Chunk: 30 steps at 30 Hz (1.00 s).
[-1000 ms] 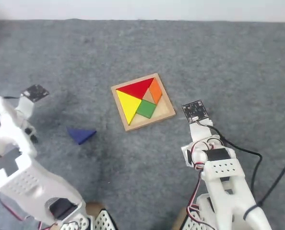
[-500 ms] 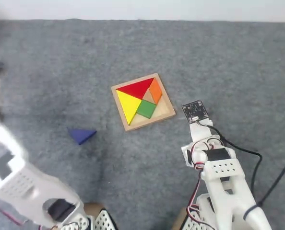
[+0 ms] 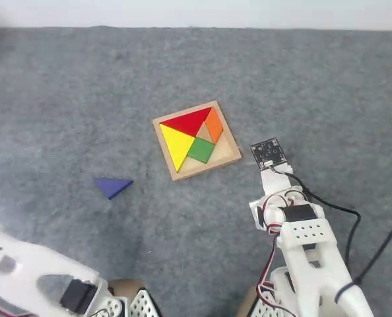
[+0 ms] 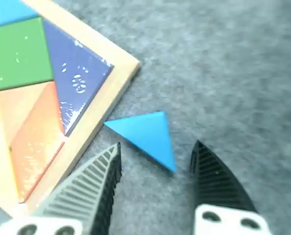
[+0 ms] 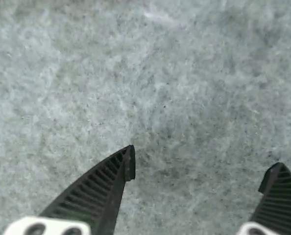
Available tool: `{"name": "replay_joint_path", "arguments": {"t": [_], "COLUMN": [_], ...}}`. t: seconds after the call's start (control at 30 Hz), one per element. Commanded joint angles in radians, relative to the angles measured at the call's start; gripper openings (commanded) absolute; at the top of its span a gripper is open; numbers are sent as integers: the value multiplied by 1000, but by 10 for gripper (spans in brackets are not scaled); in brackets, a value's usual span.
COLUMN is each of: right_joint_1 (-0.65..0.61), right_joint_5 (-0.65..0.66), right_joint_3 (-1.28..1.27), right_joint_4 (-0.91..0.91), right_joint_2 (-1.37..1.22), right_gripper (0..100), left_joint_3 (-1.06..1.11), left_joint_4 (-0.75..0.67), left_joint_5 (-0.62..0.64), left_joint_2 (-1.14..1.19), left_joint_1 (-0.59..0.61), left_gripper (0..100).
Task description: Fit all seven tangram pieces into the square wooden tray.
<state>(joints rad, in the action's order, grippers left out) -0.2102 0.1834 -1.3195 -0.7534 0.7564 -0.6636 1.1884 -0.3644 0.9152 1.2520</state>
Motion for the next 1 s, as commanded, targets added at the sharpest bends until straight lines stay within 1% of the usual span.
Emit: {"name": "replay_joint_path", "arguments": {"t": [0.0, 0.17, 0.23, 0.3, 0.4, 0.6, 0.7, 0.8, 0.97], "right_joint_1": [7, 7, 7, 7, 7, 7, 7, 7, 7], "right_joint_5": [11, 11, 11, 11, 11, 11, 23, 37, 38], "right_joint_3": [9, 9, 9, 9, 9, 9, 9, 9, 8], "right_joint_4": [-8, -8, -8, -8, -8, -8, -8, -8, -8], "right_joint_2": [8, 8, 8, 8, 8, 8, 8, 8, 8], "right_gripper": [401, 401, 401, 401, 401, 401, 401, 401, 401], "left_joint_3": [-320, -636, -723, -777, -825, -868, -868, -868, -872], "left_joint_4": [78, 135, 147, 192, 278, 422, 457, 463, 560], "left_joint_5": [40, 58, 58, 49, 9, 26, 32, 31, -66], "left_joint_2": [153, 356, 430, 488, 549, 595, 618, 661, 720], "left_joint_1": [21, 21, 15, 9, -9, -20, -20, -34, -106], "left_gripper": [227, 227, 227, 226, 225, 224, 224, 224, 224]}}
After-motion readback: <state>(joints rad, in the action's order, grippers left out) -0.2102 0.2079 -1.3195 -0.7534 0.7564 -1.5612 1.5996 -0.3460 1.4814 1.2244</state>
